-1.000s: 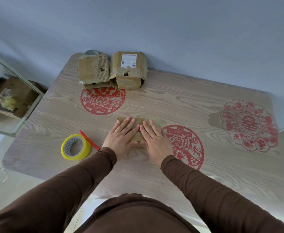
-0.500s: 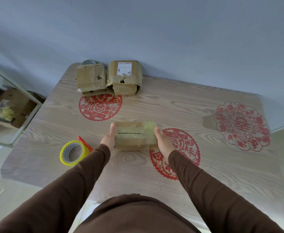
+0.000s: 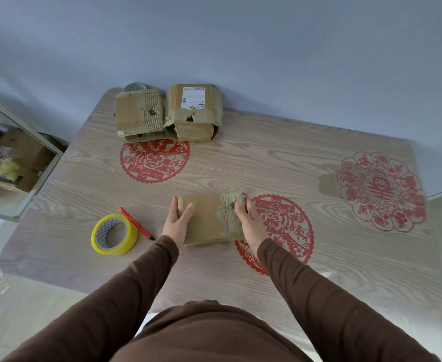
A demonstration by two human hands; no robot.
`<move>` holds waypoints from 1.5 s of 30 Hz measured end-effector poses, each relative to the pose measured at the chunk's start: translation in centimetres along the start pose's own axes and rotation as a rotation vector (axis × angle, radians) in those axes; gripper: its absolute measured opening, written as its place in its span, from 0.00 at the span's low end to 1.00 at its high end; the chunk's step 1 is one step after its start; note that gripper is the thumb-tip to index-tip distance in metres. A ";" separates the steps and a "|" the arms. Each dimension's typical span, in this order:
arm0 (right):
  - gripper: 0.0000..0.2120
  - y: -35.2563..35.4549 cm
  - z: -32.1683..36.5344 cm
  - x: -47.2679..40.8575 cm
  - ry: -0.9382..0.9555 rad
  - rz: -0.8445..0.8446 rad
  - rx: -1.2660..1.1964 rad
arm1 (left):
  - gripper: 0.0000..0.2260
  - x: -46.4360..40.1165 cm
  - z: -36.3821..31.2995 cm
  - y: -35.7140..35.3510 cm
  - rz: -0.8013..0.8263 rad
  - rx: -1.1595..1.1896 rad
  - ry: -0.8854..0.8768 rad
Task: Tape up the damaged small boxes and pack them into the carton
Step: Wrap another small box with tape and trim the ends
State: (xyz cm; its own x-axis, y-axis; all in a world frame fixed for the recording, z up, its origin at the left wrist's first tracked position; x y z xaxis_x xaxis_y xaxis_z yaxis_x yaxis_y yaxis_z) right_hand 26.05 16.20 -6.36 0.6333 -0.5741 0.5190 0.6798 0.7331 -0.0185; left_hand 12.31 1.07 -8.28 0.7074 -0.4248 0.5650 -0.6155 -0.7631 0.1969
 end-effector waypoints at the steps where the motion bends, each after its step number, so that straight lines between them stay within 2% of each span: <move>1: 0.33 -0.2 0.0 -0.4 -0.003 -0.011 0.003 | 0.40 -0.3 -0.1 -0.1 -0.001 -0.009 0.011; 3: 0.31 -0.5 -0.2 -0.9 0.027 -0.043 0.012 | 0.47 -1.4 0.8 -0.2 -0.027 -0.017 0.010; 4: 0.31 -0.6 -0.3 -1.1 0.045 -0.060 0.036 | 0.46 -1.9 1.5 -0.3 -0.031 -0.022 0.023; 7: 0.28 -0.7 -0.5 -1.5 0.077 -0.110 0.101 | 0.36 -2.2 1.6 -0.6 -0.016 0.010 0.021; 9: 0.26 -0.7 -0.6 -1.7 0.079 -0.124 0.103 | 0.37 -2.4 1.6 -0.6 -0.018 0.036 0.035; 11: 0.26 -0.7 -0.5 -1.7 0.069 -0.108 0.078 | 0.35 -2.3 1.5 -0.6 -0.015 0.030 0.027; 15: 0.27 -0.3 0.7 -1.1 0.051 -0.070 -0.055 | 0.23 -1.2 -0.4 -0.2 -0.025 0.038 -0.004; 18: 0.17 0.8 2.6 -0.7 0.139 -0.104 -0.162 | 0.25 -0.5 -2.5 1.2 -0.047 0.081 -0.124; 21: 0.08 1.5 2.6 -0.1 0.228 -0.144 -0.118 | 0.04 0.9 -3.2 1.6 -0.103 -0.021 -0.287; 22: 0.07 1.6 2.1 0.2 0.264 -0.156 -0.050 | 0.10 1.6 -3.0 1.6 -0.122 -0.098 -0.350; 23: 0.10 1.6 1.3 0.4 0.290 -0.156 0.013 | 0.18 2.3 -2.5 1.4 -0.122 -0.148 -0.395; 25: 0.21 1.5 0.1 0.8 0.296 -0.119 0.087 | 0.31 2.7 -1.0 0.9 -0.101 -0.168 -0.368; 27: 0.29 1.2 0.0 1.0 0.301 -0.071 0.122 | 0.34 2.5 -0.5 0.8 -0.100 -0.149 -0.321; 30: 0.27 0.0 0.8 0.5 0.249 -0.027 0.088 | 0.23 1.7 -1.2 0.3 -0.133 -0.127 -0.277; 33: 0.27 -0.9 0.3 -0.2 0.300 -0.140 0.254 | 0.14 1.3 -1.3 -0.6 -0.197 -0.318 -0.306; 39: 0.26 -0.9 -0.6 -0.8 0.370 -0.243 0.451 | 0.12 0.4 -0.7 -0.8 -0.241 -0.458 -0.367; 42: 0.27 -0.8 -0.2 -0.5 0.370 -0.234 0.503 | 0.11 0.4 -0.8 -0.8 -0.236 -0.462 -0.353; 45: 0.31 -0.1 1.1 -1.1 0.383 -0.252 0.742 | 0.08 0.6 -1.1 -0.6 -0.222 -0.368 -0.283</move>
State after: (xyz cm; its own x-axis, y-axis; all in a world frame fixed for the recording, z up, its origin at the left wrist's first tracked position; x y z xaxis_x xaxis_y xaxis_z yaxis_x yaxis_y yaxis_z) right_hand 24.84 17.18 -6.01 0.6677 -0.7366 0.1075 0.4839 0.5393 0.6892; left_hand 12.76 1.77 -7.18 0.8698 -0.4260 0.2488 -0.4855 -0.6496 0.5851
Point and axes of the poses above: each hand's wrist, its own x-axis away from the middle knuckle, its own y-axis out of the back of the hand, z = x × y, the point moved 3 cm from there along -x, towards the middle knuckle, and after that the axes turned 10 degrees about -x, right-handed, at the moved point
